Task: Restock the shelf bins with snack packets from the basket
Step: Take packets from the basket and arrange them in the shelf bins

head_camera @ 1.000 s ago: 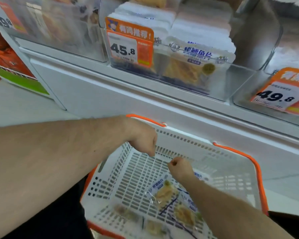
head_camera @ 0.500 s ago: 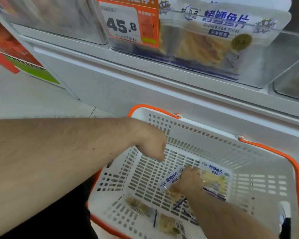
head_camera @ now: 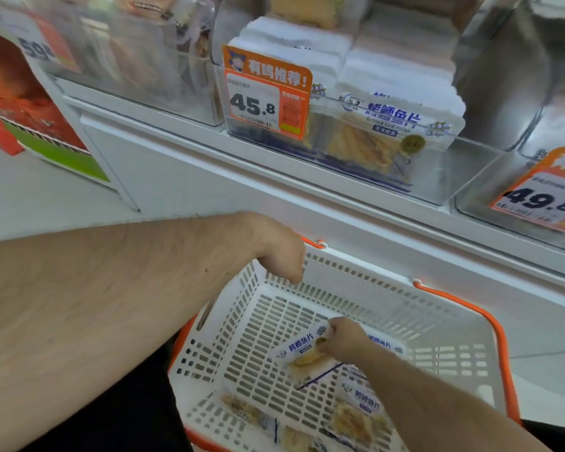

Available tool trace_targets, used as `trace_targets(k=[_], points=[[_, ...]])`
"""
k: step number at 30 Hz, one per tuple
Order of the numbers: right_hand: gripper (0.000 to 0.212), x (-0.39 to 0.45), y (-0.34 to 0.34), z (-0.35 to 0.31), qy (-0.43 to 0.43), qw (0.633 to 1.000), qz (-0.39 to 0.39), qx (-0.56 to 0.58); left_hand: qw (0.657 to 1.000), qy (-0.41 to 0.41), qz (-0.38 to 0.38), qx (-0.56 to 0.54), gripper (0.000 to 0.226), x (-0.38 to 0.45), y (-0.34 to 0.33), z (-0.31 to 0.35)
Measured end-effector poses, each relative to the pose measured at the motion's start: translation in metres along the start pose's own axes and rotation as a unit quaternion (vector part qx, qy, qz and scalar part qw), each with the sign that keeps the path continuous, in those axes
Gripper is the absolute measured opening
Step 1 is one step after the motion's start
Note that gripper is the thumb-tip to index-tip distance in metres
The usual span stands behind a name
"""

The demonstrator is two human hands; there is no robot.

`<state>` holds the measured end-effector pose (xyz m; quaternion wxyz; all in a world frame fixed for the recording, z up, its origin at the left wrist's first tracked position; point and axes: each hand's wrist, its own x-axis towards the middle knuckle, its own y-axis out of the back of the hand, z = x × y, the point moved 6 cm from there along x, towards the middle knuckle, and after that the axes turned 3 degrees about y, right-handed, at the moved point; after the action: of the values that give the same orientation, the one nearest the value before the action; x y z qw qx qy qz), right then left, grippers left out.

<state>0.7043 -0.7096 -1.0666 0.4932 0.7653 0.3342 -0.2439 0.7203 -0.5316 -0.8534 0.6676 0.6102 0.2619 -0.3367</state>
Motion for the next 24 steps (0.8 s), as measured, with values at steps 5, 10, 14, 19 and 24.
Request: trace_targets(k=[5,10,14,19,24], points=[[0.025,-0.036,0.059,-0.041,0.061,0.967,0.066,0.240,0.997,0.013,0.071,-0.031,0.049,-0.016,0.025,-0.018],[0.003,-0.080,0.123,-0.083,0.126,0.917,0.112,0.362,0.977,0.021,0.144,-0.153,0.069,-0.028,0.042,-0.040],[0.006,-0.106,0.159,-0.100,0.153,0.895,0.142,0.394,0.936,-0.040,0.144,-0.319,0.046,-0.035,0.054,-0.044],[0.012,-0.138,0.190,-0.130,0.223,0.876,0.155,0.400,0.873,-0.127,0.186,-0.433,0.006,-0.058,0.075,-0.036],[0.006,-0.166,0.216,-0.152,0.253,0.872,0.168,0.383,0.809,-0.170,0.270,-0.494,0.007,-0.082,0.097,-0.039]])
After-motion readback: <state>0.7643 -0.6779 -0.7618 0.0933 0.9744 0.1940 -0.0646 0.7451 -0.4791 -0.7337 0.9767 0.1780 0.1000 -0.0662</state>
